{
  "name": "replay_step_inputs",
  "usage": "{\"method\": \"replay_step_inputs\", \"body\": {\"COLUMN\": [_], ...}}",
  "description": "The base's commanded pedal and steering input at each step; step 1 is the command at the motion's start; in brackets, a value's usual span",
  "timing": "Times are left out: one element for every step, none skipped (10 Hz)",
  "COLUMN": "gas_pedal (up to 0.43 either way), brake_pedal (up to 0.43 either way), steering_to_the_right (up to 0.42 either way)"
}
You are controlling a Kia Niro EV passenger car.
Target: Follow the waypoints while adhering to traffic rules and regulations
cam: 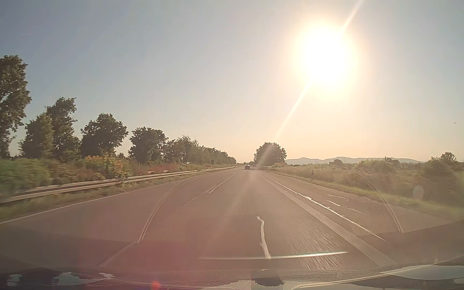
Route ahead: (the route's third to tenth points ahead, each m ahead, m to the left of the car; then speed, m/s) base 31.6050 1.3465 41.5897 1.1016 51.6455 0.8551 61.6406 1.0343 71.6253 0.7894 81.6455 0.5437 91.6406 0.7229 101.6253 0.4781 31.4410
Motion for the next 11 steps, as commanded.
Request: {"method": "replay_step_inputs", "body": {"gas_pedal": [0.197,0.197,0.197,0.197,0.197,0.197,0.197,0.197,0.197,0.197,0.197], "brake_pedal": [0.0,0.0,0.0,0.0,0.0,0.0,0.0,0.0,0.0,0.0,0.0], "steering_to_the_right": [0.001,0.001,0.001,0.002,0.002,0.002,0.002,0.002,0.002,0.002,0.002]}}
